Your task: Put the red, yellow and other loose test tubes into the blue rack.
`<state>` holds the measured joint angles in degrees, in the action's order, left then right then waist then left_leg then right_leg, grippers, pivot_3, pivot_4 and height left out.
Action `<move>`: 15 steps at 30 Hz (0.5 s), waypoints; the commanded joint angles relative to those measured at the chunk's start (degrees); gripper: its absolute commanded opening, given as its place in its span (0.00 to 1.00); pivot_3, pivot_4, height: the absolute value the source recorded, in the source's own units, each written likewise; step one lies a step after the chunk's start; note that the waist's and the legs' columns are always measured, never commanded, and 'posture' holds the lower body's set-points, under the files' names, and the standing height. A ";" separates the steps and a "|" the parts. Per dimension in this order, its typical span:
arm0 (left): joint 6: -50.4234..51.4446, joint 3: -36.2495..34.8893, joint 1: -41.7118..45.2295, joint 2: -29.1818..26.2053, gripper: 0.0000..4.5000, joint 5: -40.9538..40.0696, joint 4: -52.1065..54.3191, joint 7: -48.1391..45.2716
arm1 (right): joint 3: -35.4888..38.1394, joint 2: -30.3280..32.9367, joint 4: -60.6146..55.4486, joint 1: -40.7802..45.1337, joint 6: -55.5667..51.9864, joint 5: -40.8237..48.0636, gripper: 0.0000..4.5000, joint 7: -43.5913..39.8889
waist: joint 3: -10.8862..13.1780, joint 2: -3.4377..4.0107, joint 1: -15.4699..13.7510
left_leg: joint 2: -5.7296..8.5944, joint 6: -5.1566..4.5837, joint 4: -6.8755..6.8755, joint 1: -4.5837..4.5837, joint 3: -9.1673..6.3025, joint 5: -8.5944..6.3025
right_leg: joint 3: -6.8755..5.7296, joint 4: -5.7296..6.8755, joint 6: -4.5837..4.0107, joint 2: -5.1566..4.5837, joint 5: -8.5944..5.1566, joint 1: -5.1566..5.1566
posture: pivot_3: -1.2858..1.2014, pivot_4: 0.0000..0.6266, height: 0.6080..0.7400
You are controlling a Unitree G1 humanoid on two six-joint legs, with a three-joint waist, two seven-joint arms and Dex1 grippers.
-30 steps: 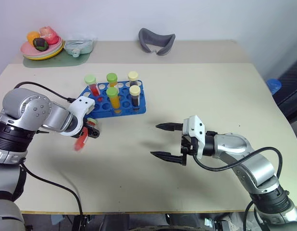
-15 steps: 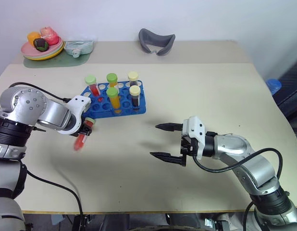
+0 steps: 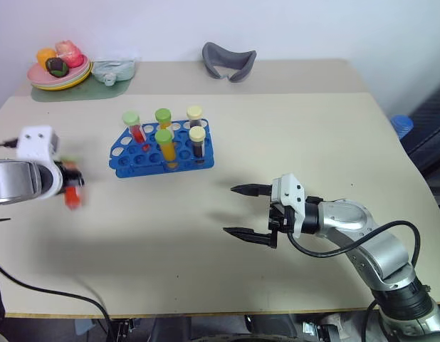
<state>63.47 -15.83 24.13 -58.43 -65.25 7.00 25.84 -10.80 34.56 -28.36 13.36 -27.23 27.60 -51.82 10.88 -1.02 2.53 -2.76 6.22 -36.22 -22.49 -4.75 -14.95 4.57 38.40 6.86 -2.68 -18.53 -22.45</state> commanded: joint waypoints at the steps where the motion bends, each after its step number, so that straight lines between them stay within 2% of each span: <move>1: -14.95 -1.81 -2.13 3.70 0.17 13.23 10.49 -4.26 | -0.21 -1.08 -0.51 1.81 0.38 0.66 1.00 -0.47 | -0.01 -0.01 -0.23 | 0.00 0.08 0.02 -0.01 0.01 0.04 | 0.00 -0.04 0.00 0.00 0.00 0.01 | 0.52 0.24 1.00; 4: -31.15 2.48 -5.40 12.34 0.17 23.21 17.43 -12.63 | -0.45 -1.49 0.52 2.86 0.64 0.31 1.00 -0.77 | -0.02 0.00 -0.63 | 0.01 0.08 0.08 -0.03 0.04 0.04 | -0.01 -0.17 0.00 -0.02 0.00 0.05 | 0.52 0.24 1.00; 6: -38.31 5.82 -7.28 15.83 0.17 31.30 17.66 -15.22 | -0.51 -1.56 0.85 3.11 0.84 0.16 1.00 -0.81 | -0.03 -0.02 -0.70 | 0.01 0.08 0.08 -0.05 0.05 0.04 | -0.01 -0.21 0.01 -0.02 0.01 0.06 | 0.52 0.24 1.00; 10: -52.47 13.05 -8.81 21.93 0.17 44.89 12.08 -21.11 | -0.48 -1.76 1.04 3.29 0.99 -0.27 1.00 -0.41 | -0.03 -0.01 -0.30 | -0.01 -0.02 0.08 -0.01 0.04 -0.01 | 0.00 -0.17 0.00 0.01 0.01 0.04 | 0.52 0.24 1.00; 15: -62.89 15.17 -9.04 28.95 0.17 51.34 3.97 -27.00 | 0.05 -1.54 0.03 2.71 0.67 -0.37 1.00 0.50 | -0.03 -0.01 -0.13 | 0.00 -0.30 0.05 0.00 0.04 -0.17 | 0.00 -0.14 0.01 0.01 0.01 0.07 | 0.52 0.24 1.00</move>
<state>4.61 -0.15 15.13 -29.84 -16.42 11.63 0.27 -11.71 33.20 -26.56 16.10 -27.17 27.19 -51.61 10.85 -1.03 2.41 -2.76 5.92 -36.17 -22.49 -4.71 -15.12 4.57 38.26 6.86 -2.66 -18.51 -22.39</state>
